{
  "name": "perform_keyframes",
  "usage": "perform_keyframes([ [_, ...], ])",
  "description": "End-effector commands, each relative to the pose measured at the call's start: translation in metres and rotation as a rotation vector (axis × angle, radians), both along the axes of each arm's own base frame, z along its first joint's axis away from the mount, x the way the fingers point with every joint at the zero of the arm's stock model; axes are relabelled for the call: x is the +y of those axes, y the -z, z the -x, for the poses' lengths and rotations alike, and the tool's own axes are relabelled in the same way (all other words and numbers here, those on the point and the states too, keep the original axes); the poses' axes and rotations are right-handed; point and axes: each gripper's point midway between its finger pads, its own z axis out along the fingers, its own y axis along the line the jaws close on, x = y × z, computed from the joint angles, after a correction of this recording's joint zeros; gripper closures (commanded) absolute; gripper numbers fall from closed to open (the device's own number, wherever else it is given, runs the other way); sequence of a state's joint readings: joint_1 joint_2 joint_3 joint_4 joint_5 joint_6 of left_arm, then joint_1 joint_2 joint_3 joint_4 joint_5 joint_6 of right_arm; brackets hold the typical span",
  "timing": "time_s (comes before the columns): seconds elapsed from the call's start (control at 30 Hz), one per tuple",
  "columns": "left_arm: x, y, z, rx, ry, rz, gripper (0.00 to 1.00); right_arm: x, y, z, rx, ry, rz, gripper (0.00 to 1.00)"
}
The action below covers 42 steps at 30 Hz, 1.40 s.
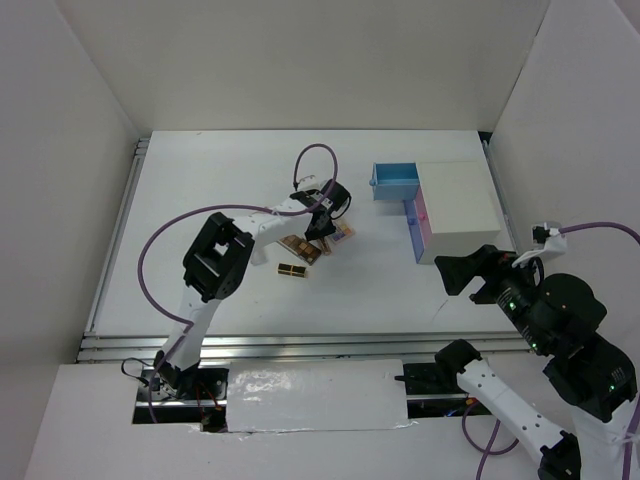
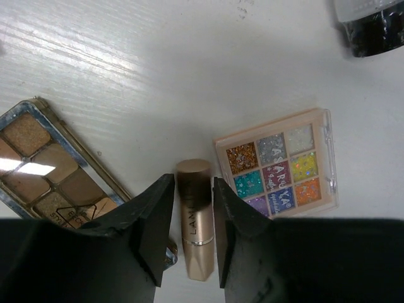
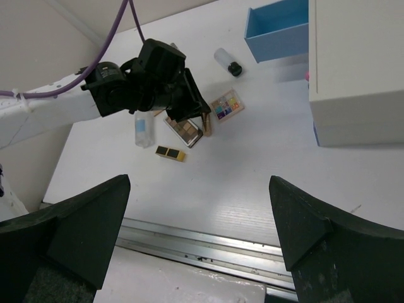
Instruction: Organize the makeup
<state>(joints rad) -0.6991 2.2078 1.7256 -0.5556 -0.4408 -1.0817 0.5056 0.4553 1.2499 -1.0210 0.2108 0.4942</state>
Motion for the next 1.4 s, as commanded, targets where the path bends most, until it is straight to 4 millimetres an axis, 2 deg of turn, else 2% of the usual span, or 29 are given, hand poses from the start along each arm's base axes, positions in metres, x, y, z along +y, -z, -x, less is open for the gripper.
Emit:
perform_keyframes([
  [0.0, -0.006, -0.004, -0.005, -0.014, -0.012, 0.008, 0.57, -0.005, 0.001, 0.001, -0.009, 0.017, 0.021, 0.01],
  [0.3, 0.006, 0.013, 0.006, 0.018, -0.030, -0.029, 0.57, -0.011, -0.002, 0.004, -0.019, 0.033, 0.024, 0.01],
  [0.4, 0.007, 0.020, 0.008, 0.033, -0.028, -0.034, 0.62, -0.012, -0.004, 0.005, -0.022, 0.036, 0.023, 0.01],
  [0.47, 0.006, 0.022, 0.009, 0.038, -0.026, -0.032, 0.76, -0.014, -0.006, 0.006, -0.026, 0.042, 0.022, 0.01],
  [0.5, 0.006, 0.021, 0.009, 0.036, -0.026, -0.026, 0.86, -0.015, -0.007, 0.007, -0.030, 0.044, 0.020, 0.01],
  [0.53, 0.008, 0.021, 0.010, 0.038, -0.031, -0.031, 1.00, -0.015, -0.009, 0.007, -0.034, 0.045, 0.017, 0.01],
  [0.57, 0.009, 0.019, 0.011, 0.033, -0.040, -0.026, 1.00, -0.015, -0.010, 0.008, -0.037, 0.042, 0.018, 0.01],
  [0.6, 0.008, 0.010, 0.010, 0.014, -0.043, -0.008, 1.00, -0.015, -0.012, 0.010, -0.044, 0.038, 0.016, 0.01],
  [0.67, 0.008, 0.003, 0.010, -0.012, -0.038, 0.012, 1.00, -0.019, -0.017, 0.012, -0.058, 0.047, 0.021, 0.01],
  [0.77, 0.001, -0.023, 0.006, -0.082, -0.011, 0.080, 1.00, -0.029, -0.029, 0.018, -0.085, 0.075, 0.021, 0.01],
  [0.8, -0.001, -0.041, 0.005, -0.119, -0.001, 0.111, 1.00, -0.031, -0.033, 0.020, -0.095, 0.081, 0.016, 0.01],
  [0.87, -0.002, -0.052, 0.005, -0.158, 0.016, 0.138, 1.00, -0.035, -0.041, 0.023, -0.116, 0.094, 0.004, 0.01],
  [0.9, -0.001, -0.063, 0.007, -0.177, 0.019, 0.151, 1.00, -0.036, -0.043, 0.024, -0.120, 0.098, 0.002, 0.01],
  [1.13, -0.006, -0.106, 0.013, -0.257, 0.074, 0.190, 1.00, -0.033, -0.038, 0.020, -0.111, 0.100, -0.009, 0.01],
  [1.23, -0.017, -0.134, 0.011, -0.313, 0.130, 0.249, 1.00, -0.034, -0.038, 0.017, -0.112, 0.114, -0.009, 0.01],
  [1.27, -0.027, -0.150, 0.010, -0.346, 0.159, 0.301, 1.00, -0.034, -0.039, 0.016, -0.112, 0.117, -0.008, 0.01],
  [1.33, -0.040, -0.169, 0.007, -0.397, 0.220, 0.353, 1.00, -0.035, -0.040, 0.015, -0.113, 0.124, -0.007, 0.01],
  [1.37, -0.057, -0.190, 0.005, -0.442, 0.279, 0.427, 1.00, -0.035, -0.042, 0.014, -0.117, 0.124, -0.010, 0.01],
])
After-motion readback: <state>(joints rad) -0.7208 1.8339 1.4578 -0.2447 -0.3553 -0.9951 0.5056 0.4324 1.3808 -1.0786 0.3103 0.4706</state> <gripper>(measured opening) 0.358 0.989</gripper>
